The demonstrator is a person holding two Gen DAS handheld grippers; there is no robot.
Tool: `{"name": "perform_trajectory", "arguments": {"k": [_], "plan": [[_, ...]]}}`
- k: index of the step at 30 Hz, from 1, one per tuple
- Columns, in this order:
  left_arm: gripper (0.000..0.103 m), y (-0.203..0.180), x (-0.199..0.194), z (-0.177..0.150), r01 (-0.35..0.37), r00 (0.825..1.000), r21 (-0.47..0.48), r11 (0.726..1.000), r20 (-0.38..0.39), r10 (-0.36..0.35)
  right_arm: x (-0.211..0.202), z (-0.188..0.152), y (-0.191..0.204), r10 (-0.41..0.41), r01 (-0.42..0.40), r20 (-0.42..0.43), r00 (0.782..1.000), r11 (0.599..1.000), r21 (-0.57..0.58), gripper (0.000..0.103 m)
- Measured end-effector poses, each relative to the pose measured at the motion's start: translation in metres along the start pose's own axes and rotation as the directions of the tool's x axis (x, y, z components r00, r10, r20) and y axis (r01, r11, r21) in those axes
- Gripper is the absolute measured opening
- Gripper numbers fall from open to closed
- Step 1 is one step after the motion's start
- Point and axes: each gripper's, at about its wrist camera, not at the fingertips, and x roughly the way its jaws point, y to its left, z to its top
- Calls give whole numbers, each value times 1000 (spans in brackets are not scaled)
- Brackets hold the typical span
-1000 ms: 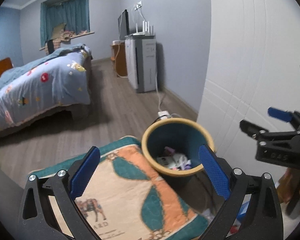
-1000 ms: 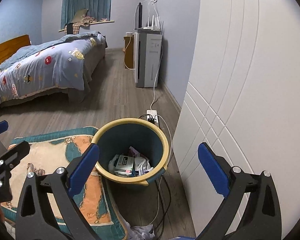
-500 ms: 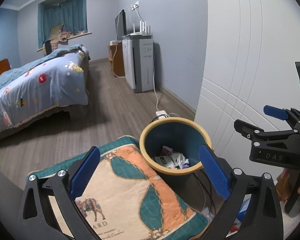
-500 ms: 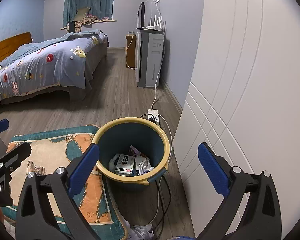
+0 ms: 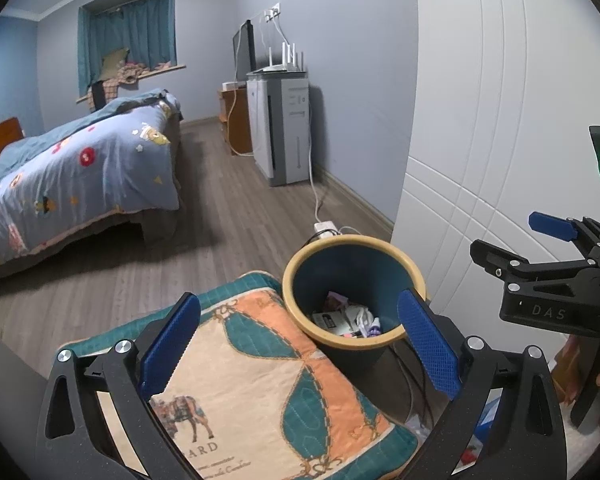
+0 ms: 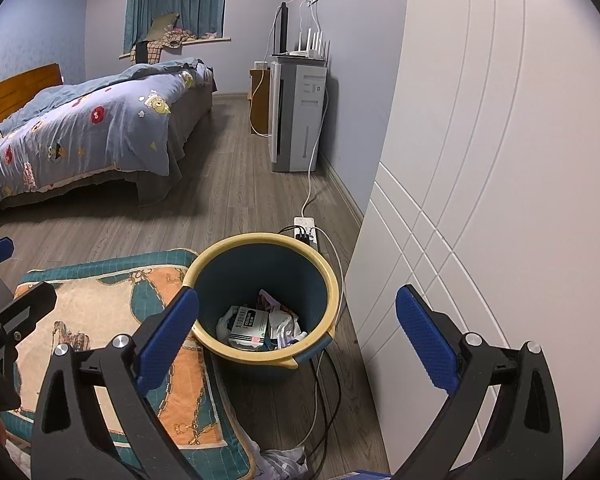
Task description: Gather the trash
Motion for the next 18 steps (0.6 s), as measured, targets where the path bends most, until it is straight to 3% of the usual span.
{"name": "perform_trajectory", "arguments": {"k": [18], "plan": [[98,2,-2,2,-14,1000,13,1000,7,14,0,-1,1,-3,3,-1,1000,1000,-1,97]]}}
